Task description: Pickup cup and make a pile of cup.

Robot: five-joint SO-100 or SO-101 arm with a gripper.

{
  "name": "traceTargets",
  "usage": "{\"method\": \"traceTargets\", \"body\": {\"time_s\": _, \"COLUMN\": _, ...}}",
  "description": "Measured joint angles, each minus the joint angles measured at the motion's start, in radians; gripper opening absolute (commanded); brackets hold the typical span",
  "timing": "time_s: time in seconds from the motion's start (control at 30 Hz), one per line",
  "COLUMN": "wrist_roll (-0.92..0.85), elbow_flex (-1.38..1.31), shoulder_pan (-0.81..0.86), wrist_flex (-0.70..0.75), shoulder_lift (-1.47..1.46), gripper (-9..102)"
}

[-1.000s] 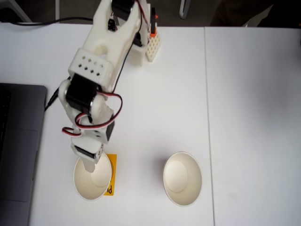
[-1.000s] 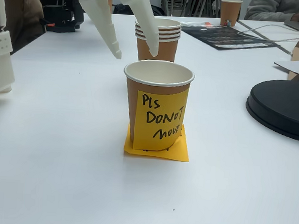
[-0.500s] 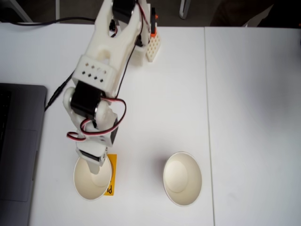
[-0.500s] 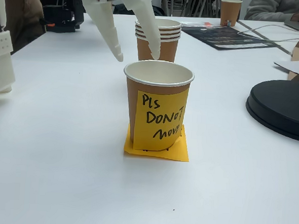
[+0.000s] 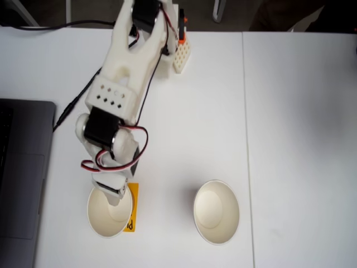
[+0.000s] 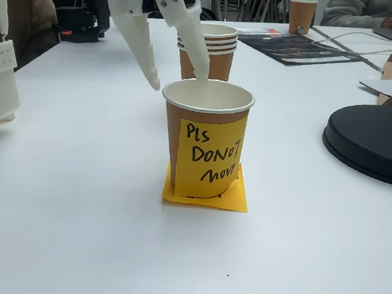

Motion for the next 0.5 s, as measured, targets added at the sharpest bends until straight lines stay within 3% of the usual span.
{"method": "traceTargets", "body": {"time_s": 0.5, "wrist_roll": 0.002, "elbow_flex": -0.026, "shoulder_pan": -0.002, "wrist_flex": 0.0, "shoulder_lift": -0.104, "gripper": 23}}
